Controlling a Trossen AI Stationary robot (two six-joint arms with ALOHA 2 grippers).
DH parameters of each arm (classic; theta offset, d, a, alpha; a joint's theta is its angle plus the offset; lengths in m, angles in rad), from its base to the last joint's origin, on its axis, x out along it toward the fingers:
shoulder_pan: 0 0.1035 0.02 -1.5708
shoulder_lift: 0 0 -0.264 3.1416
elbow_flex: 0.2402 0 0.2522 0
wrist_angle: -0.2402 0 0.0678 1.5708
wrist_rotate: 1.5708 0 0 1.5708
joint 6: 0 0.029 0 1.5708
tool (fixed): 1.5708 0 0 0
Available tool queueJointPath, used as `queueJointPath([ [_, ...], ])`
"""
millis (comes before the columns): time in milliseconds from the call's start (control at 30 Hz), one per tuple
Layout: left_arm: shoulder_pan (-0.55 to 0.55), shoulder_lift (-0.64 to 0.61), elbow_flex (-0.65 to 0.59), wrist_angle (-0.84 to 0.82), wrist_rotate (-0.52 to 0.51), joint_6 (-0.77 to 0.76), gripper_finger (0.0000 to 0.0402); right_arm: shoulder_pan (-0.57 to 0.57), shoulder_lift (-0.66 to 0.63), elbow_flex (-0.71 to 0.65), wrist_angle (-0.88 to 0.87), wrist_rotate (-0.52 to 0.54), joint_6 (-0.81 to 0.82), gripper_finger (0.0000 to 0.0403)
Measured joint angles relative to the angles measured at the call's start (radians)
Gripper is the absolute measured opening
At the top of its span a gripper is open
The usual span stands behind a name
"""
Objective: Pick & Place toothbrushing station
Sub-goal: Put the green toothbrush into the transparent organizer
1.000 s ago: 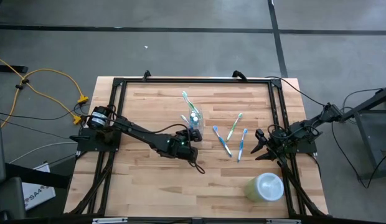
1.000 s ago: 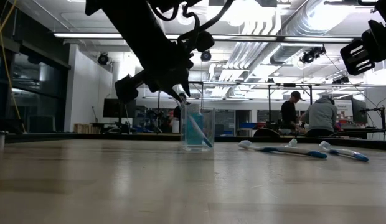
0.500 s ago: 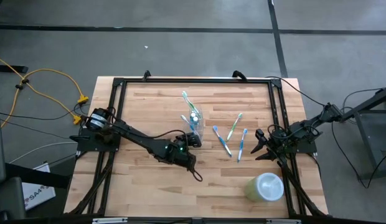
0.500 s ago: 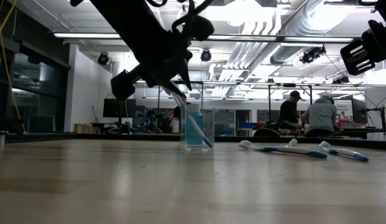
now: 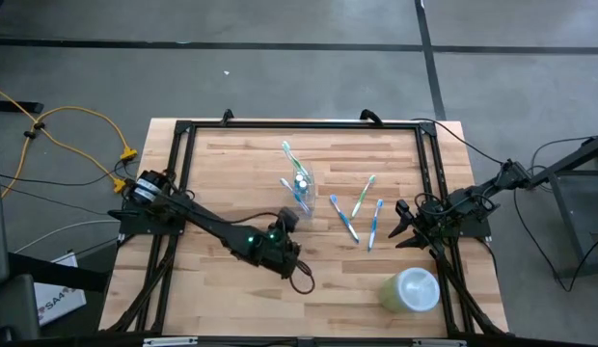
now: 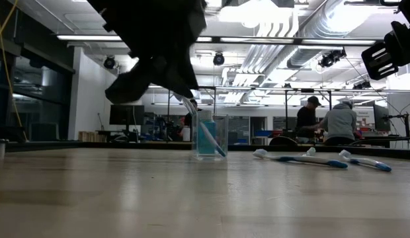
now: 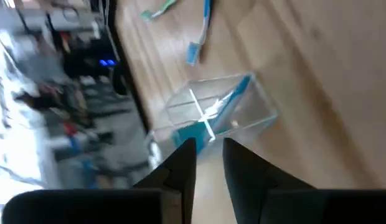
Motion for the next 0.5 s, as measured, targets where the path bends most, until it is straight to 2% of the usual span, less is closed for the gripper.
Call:
queueJointPath([
  [167, 0.006, -0.063, -0.001, -0.059, 0.138, -0.287, 0.0074, 0.000, 0.000, 0.000, 0.000, 0.000, 0.000, 0.0142],
  [500, 0.049, -0.175, -0.001, -0.085, 0.274, -0.492, 0.0074, 0.000, 0.000, 0.000, 0.000, 0.000, 0.000, 0.0142],
])
